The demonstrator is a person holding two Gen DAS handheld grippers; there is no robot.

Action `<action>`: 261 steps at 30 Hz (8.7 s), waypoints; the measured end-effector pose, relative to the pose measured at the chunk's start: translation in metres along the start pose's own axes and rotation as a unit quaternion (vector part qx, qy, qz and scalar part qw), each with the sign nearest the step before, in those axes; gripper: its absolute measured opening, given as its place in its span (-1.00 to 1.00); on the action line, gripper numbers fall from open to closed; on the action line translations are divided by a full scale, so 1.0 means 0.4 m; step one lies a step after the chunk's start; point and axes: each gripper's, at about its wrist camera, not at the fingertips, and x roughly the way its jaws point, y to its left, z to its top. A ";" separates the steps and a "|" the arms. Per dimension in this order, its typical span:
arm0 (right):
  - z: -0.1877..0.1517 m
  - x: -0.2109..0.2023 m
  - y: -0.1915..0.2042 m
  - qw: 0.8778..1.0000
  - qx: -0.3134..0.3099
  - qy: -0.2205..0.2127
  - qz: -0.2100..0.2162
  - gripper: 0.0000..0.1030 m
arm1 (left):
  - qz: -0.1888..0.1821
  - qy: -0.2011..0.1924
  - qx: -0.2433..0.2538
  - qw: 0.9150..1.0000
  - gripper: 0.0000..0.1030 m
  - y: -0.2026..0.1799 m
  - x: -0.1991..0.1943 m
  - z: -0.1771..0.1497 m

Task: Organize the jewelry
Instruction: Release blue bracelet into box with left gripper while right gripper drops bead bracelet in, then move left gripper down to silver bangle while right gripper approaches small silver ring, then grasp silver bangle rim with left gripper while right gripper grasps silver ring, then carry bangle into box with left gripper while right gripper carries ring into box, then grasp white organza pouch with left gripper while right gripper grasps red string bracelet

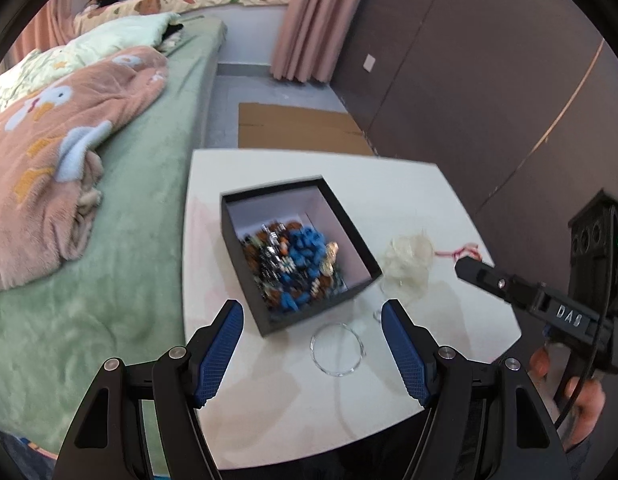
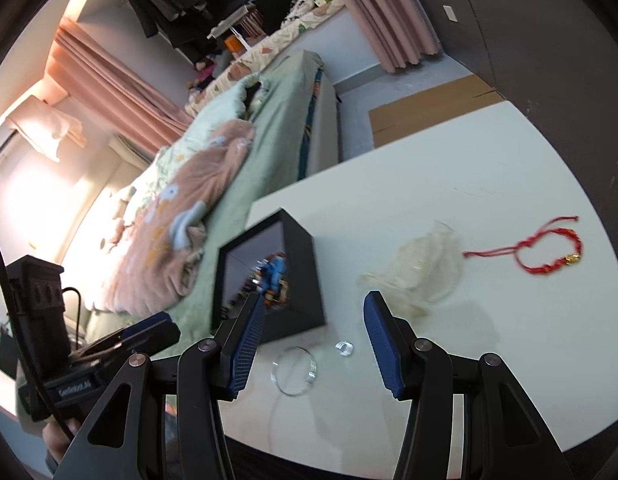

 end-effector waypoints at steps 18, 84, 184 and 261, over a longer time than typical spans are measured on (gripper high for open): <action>-0.036 -0.059 -0.154 0.998 -0.011 0.048 -0.044 0.02 | 0.057 0.079 0.022 0.995 0.41 -0.087 0.187 -0.068; -0.076 0.135 0.018 0.977 -0.099 0.122 -0.147 -0.76 | 0.068 0.093 -0.006 0.993 0.09 0.034 0.112 -0.104; -0.004 0.090 0.112 0.998 -0.041 0.006 0.041 -0.76 | 0.006 -0.049 0.126 0.991 -0.97 0.062 -0.036 -0.011; 0.065 -0.062 -0.330 0.965 0.177 -0.036 -0.188 -0.34 | -0.098 -0.068 0.087 0.989 -1.00 -0.200 0.084 0.174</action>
